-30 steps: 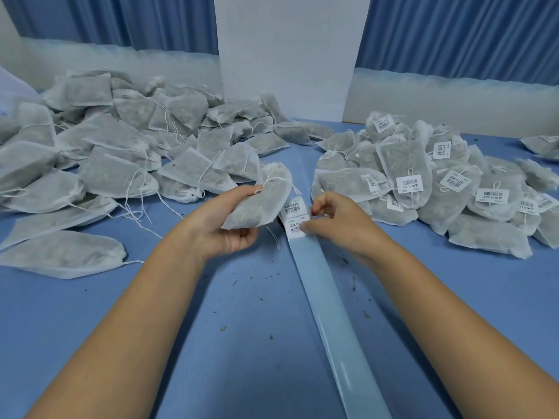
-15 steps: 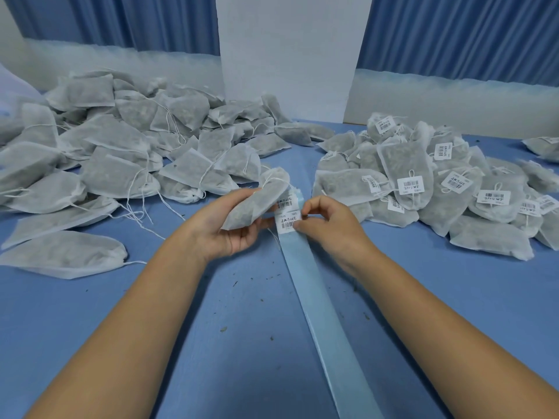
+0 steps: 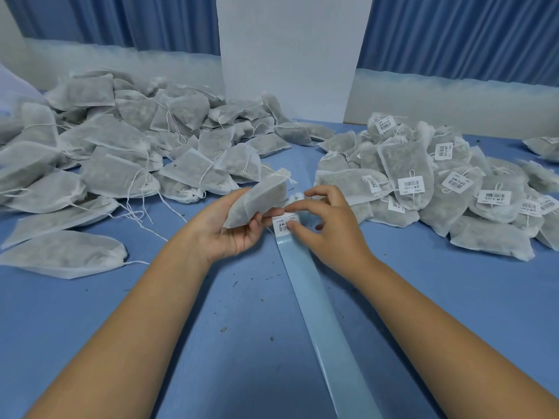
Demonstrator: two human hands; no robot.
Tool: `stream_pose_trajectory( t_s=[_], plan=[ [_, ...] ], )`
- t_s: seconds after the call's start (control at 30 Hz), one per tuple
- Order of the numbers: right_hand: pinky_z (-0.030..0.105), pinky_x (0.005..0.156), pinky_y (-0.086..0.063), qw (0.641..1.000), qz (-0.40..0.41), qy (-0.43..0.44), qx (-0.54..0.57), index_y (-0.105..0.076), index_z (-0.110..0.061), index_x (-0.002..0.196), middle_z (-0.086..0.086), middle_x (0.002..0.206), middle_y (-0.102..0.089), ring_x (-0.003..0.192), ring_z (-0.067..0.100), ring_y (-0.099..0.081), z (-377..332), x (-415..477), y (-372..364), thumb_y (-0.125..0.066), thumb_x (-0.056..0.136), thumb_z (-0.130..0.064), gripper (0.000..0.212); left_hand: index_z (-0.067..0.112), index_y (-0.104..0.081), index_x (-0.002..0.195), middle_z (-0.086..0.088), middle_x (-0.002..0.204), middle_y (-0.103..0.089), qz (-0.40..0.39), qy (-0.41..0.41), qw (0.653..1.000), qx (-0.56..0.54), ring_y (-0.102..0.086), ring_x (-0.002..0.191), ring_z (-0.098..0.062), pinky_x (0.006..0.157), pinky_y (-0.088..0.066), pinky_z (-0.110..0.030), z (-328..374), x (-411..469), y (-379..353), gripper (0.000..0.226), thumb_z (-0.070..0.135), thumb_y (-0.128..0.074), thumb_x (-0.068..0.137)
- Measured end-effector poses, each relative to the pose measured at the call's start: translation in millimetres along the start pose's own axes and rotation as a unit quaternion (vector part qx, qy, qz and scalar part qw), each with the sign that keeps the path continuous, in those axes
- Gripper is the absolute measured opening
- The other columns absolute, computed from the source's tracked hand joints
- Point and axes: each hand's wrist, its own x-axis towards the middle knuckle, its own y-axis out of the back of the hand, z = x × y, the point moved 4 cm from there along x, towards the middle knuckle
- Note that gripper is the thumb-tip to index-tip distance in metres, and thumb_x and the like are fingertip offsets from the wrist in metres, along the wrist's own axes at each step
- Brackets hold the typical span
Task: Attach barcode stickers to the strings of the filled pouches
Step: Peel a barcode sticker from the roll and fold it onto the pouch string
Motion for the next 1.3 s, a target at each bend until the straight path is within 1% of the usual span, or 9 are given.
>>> stream_pose_trajectory(
  t_s=[0.1, 0.33, 0.43, 0.63, 0.8, 0.93, 1.03, 1.13, 1.3],
  plan=[
    [0.021, 0.087, -0.039, 0.994, 0.043, 0.08, -0.065, -0.077, -0.022, 0.101, 0.002, 0.109, -0.056, 0.104, 0.021, -0.051, -5, -1, 4, -0.076, 0.084, -0.018, 0.017, -0.002, -0.062, 0.111, -0.019, 0.094, -0.073, 0.005, 0.007, 1.0, -0.007, -0.055, 0.039, -0.009, 0.037, -0.048, -0.018, -1, 0, 1, 0.049, 0.027, -0.065, 0.071],
    [0.038, 0.072, -0.049, 0.962, 0.109, 0.209, -0.139, -0.079, -0.018, 0.097, 0.004, 0.09, -0.067, 0.086, 0.029, -0.058, -17, -3, 9, -0.076, 0.083, -0.014, 0.014, -0.005, -0.061, 0.113, -0.025, 0.104, -0.07, -0.006, 0.006, 0.998, -0.057, -0.056, 0.04, -0.009, 0.038, -0.049, -0.017, -1, -4, -1, 0.047, 0.026, -0.06, 0.077],
    [0.043, 0.069, -0.051, 0.95, 0.131, 0.236, -0.159, -0.079, -0.017, 0.095, 0.003, 0.089, -0.07, 0.082, 0.031, -0.062, -17, -3, 10, -0.078, 0.082, -0.015, 0.013, -0.008, -0.06, 0.119, -0.026, 0.111, -0.068, -0.004, 0.007, 0.997, -0.076, -0.056, 0.04, -0.009, 0.038, -0.048, -0.018, -2, -5, 0, 0.048, 0.032, -0.053, 0.093],
    [0.04, 0.071, -0.052, 0.945, 0.154, 0.242, -0.154, -0.079, -0.014, 0.088, 0.002, 0.092, -0.072, 0.082, 0.03, -0.063, -17, -4, 11, -0.076, 0.081, -0.013, 0.008, -0.008, -0.061, 0.117, -0.026, 0.106, -0.069, 0.003, 0.007, 0.997, -0.079, -0.056, 0.04, -0.01, 0.038, -0.049, -0.018, -1, -3, 2, 0.047, 0.033, -0.052, 0.096],
    [0.026, 0.095, -0.04, 0.987, 0.096, 0.123, 0.034, -0.07, -0.013, 0.078, 0.0, 0.103, -0.061, 0.105, 0.016, -0.055, -16, -5, 9, -0.071, 0.076, -0.007, 0.005, 0.002, -0.066, 0.103, -0.018, 0.093, -0.073, 0.051, -0.03, 0.997, -0.042, -0.056, 0.041, -0.009, 0.039, -0.049, -0.017, 3, -4, 4, 0.028, 0.024, -0.062, 0.087],
    [0.027, 0.089, -0.047, 0.969, 0.171, 0.003, 0.18, -0.062, -0.029, 0.082, -0.007, 0.105, -0.054, 0.105, 0.008, -0.055, -8, 0, 21, -0.063, 0.081, -0.008, 0.021, 0.014, -0.067, 0.105, -0.004, 0.1, -0.068, 0.112, -0.107, 0.986, 0.059, -0.063, 0.062, -0.009, 0.043, -0.049, -0.016, 8, -6, 4, 0.017, 0.024, -0.066, 0.091],
    [0.009, 0.079, -0.042, 0.965, 0.168, -0.075, 0.188, -0.063, -0.039, 0.096, -0.002, 0.117, -0.049, 0.099, -0.01, -0.05, 1, 3, 21, -0.063, 0.089, -0.008, 0.032, 0.015, -0.074, 0.09, 0.005, 0.076, -0.072, 0.179, -0.199, 0.939, 0.216, -0.067, 0.063, -0.005, 0.05, -0.051, -0.019, 13, -13, 0, 0.015, 0.03, -0.073, 0.087],
    [0.007, 0.084, -0.042, 0.962, 0.136, -0.13, 0.199, -0.065, -0.037, 0.113, -0.001, 0.12, -0.051, 0.098, -0.009, -0.051, 9, 5, 16, -0.062, 0.093, -0.016, 0.029, 0.006, -0.074, 0.091, 0.003, 0.074, -0.067, 0.2, -0.267, 0.877, 0.346, -0.062, 0.065, -0.009, 0.062, -0.048, -0.022, 15, -16, -5, 0.029, 0.034, -0.074, 0.085],
    [0.013, 0.079, -0.048, 0.939, 0.079, -0.12, 0.312, -0.056, -0.04, 0.127, -0.007, 0.072, -0.065, 0.071, -0.001, -0.057, 0, 5, 15, -0.065, 0.093, -0.025, 0.037, 0.014, -0.077, 0.091, -0.006, 0.081, -0.072, 0.125, -0.288, 0.836, 0.45, -0.06, 0.072, -0.01, 0.069, -0.044, -0.028, 7, -22, -20, 0.022, 0.036, -0.075, 0.086]
  ],
)
